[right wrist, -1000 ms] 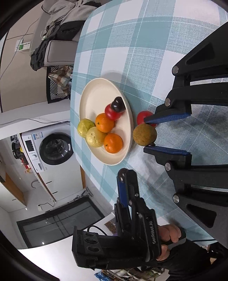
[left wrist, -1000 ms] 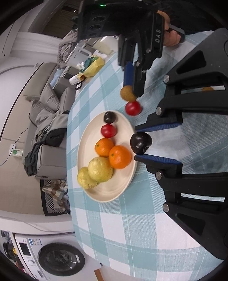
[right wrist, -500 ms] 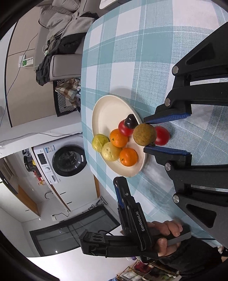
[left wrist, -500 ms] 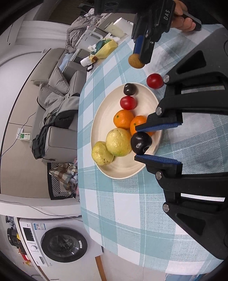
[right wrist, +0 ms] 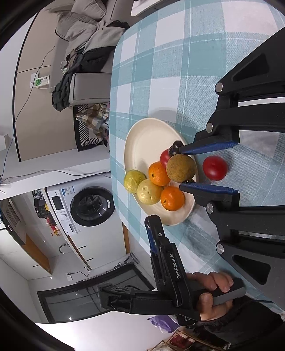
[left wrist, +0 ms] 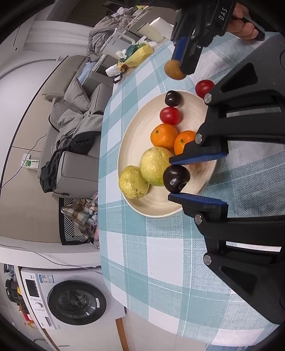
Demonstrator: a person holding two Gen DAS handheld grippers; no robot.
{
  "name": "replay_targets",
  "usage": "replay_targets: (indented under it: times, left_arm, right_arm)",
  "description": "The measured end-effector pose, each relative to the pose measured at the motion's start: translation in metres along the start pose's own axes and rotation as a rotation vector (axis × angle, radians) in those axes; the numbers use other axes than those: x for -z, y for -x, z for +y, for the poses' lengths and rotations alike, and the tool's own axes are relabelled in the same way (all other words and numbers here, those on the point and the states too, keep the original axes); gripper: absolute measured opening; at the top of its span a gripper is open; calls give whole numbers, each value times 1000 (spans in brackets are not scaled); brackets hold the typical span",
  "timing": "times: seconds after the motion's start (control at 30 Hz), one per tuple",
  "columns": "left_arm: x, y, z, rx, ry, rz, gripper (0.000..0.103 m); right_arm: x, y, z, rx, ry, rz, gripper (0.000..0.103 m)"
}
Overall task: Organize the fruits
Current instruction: 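Carry the brown fruit with right gripper while left gripper carries the plum toward the plate, then lower both fruits into the plate and open both grippers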
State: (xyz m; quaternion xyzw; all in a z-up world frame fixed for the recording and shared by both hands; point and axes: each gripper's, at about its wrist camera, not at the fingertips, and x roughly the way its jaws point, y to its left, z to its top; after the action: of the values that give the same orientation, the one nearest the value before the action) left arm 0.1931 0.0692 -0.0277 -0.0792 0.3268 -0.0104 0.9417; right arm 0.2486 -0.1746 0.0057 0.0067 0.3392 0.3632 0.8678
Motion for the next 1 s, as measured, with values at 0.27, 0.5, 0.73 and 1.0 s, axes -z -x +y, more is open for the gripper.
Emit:
replay_targets:
  times: [0.27,0.5,0.73,1.0]
  left_arm:
    - [2,-2,-2,-6,-10,11,23]
    - [4,-2,-4,-9,-15,24,23]
    - [5,-3,-5,-11,-13,32,23]
    - [7,-4,-3,-13,-8,38,24]
  right_arm:
    - [-17,-24,9,26,16,53,27]
    - [-14,-37,11,17,-3,74,27]
    - [-12,-41,10,8,-20,83,27]
    - [-13,-30,10,43,-2,44,36]
